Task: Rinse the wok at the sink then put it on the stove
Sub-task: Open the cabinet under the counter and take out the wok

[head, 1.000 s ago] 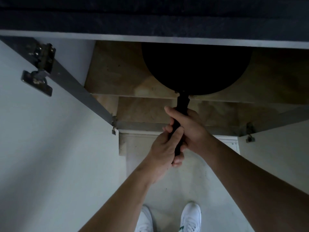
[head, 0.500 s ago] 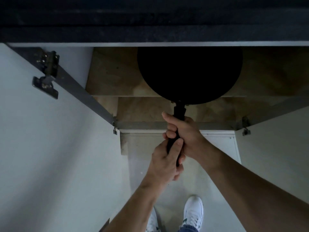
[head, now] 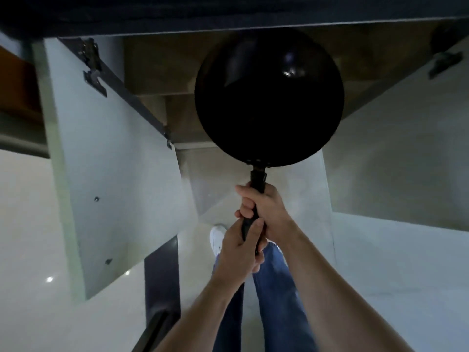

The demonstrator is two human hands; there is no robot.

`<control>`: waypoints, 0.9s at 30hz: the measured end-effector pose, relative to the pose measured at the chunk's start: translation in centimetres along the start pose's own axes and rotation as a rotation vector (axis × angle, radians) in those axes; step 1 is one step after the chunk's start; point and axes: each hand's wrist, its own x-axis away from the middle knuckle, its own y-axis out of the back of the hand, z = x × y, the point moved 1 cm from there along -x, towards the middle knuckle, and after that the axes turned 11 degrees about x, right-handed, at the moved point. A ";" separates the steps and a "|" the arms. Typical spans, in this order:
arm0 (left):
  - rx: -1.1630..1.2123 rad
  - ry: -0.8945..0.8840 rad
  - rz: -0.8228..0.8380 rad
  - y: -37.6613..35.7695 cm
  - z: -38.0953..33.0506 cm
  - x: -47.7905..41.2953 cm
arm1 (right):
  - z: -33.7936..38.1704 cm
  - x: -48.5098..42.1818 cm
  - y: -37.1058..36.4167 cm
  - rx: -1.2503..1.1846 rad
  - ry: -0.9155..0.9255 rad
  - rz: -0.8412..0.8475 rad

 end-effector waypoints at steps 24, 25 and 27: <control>-0.230 0.042 0.131 -7.9 1.9 25.1 | -2.9 28.9 0.9 -0.235 0.148 -0.144; -0.270 0.009 0.150 -8.7 1.4 25.6 | -2.1 29.8 1.1 -0.244 0.172 -0.148; -0.320 -0.048 0.183 -10.3 0.1 26.4 | -0.2 31.3 1.5 -0.260 0.225 -0.158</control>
